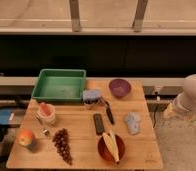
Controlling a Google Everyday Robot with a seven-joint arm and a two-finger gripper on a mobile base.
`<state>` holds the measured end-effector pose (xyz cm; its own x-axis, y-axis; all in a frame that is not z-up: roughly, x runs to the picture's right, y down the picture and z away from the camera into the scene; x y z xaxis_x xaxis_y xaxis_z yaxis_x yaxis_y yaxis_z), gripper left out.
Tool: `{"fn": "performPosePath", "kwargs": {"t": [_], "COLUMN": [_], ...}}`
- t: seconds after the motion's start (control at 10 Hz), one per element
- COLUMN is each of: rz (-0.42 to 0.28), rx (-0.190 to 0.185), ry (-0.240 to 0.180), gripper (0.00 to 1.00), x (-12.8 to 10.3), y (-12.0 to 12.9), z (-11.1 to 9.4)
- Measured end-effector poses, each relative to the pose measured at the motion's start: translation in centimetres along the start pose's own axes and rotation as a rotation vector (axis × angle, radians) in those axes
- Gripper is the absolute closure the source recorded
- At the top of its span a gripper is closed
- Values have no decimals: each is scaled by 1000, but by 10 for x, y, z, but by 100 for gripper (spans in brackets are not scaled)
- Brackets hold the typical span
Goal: Wipe purple bowl with towel
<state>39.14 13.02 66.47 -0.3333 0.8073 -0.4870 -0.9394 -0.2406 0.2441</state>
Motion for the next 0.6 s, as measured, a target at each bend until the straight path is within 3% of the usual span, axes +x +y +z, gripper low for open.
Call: {"fn": "performPosePath", "kwargs": {"t": [0.2, 0.6], "rz": [-27, -175], "rx": [-16, -64], "ry": [-9, -48], "gripper": [38, 38], "x": [-12, -48], "y": [24, 110], "z": [-1, -1]}}
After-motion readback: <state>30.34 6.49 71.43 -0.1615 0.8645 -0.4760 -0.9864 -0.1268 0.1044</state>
